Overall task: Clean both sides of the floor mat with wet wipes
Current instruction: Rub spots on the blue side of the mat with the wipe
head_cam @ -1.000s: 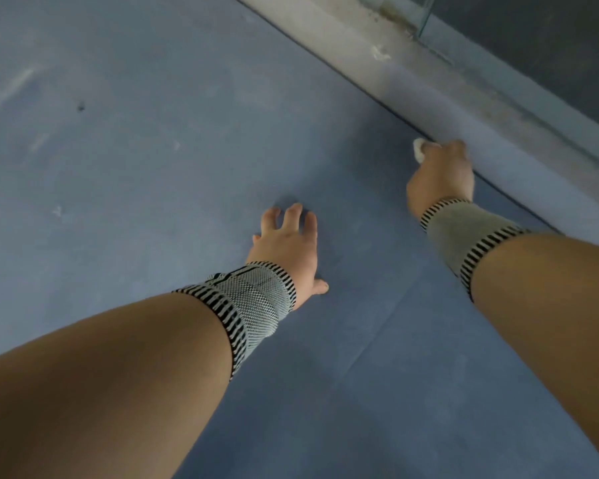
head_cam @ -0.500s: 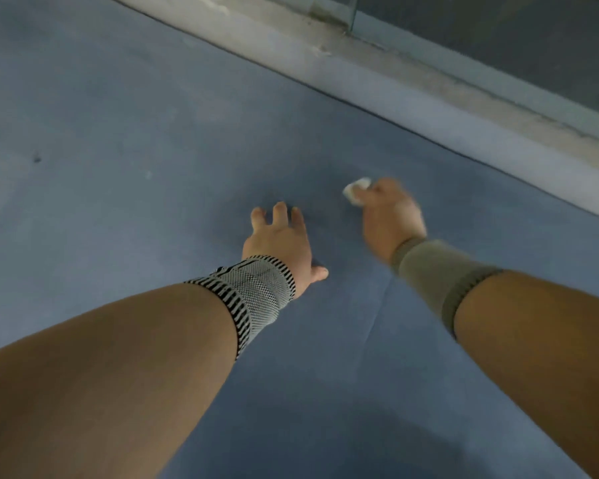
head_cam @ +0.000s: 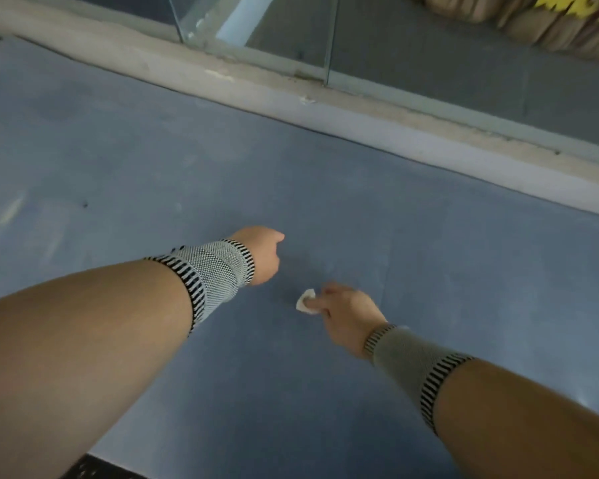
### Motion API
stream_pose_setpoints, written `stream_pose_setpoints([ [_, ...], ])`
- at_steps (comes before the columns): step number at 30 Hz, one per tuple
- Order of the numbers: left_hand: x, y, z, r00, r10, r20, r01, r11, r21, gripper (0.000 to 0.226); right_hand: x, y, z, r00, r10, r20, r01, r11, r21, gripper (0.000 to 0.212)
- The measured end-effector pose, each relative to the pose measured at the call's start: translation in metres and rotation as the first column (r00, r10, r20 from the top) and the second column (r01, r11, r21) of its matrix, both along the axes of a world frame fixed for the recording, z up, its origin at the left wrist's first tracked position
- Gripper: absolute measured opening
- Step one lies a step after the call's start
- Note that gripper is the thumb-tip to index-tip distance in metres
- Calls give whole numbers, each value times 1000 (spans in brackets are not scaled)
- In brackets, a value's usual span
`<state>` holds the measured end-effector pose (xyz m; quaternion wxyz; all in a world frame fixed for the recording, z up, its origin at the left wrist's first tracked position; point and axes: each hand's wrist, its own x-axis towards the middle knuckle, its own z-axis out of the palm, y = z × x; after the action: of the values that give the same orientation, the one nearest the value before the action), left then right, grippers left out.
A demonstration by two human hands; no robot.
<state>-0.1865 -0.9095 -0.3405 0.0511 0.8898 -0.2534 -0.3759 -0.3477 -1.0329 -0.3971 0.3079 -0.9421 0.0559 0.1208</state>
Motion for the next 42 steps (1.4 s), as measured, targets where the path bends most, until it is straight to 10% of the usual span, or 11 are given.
stream_pose_setpoints([
  [2, -5, -2, -1, 968, 237, -82, -246, 960, -132, 44, 34, -1, 12, 929, -369, 17, 363, 921, 138, 15],
  [4, -12, -7, -4, 825, 449, -344, -541, 804, -246, 32, 62, 1, 29, 761, -627, -164, 622, 636, 456, 12],
  [6, -20, -8, -4, 558, 524, -643, -787, 579, -212, 21, 72, 6, 41, 724, -583, -369, 671, 469, 574, 4],
  [9, -21, 4, -9, 460, 492, -739, -849, 488, -203, 7, 68, 12, 49, 713, -517, -474, 691, 405, 599, 14],
  [22, -16, 31, -6, 347, 495, -796, -935, 252, -251, 15, 64, 27, 50, 685, -624, -376, 696, 405, 593, 7],
  [28, -18, 38, -2, 380, 459, -803, -915, 311, -256, 14, 72, 37, 51, 758, -583, -293, 630, 537, 561, 9],
  [37, -20, 47, -1, 294, 440, -848, -950, 235, -207, 7, 73, 38, 52, 705, -588, -396, 677, 392, 623, 13],
  [42, -17, 48, -2, 294, 439, -849, -952, 218, -217, 9, 74, 40, 52, 713, -677, -181, 663, 569, 486, 7],
])
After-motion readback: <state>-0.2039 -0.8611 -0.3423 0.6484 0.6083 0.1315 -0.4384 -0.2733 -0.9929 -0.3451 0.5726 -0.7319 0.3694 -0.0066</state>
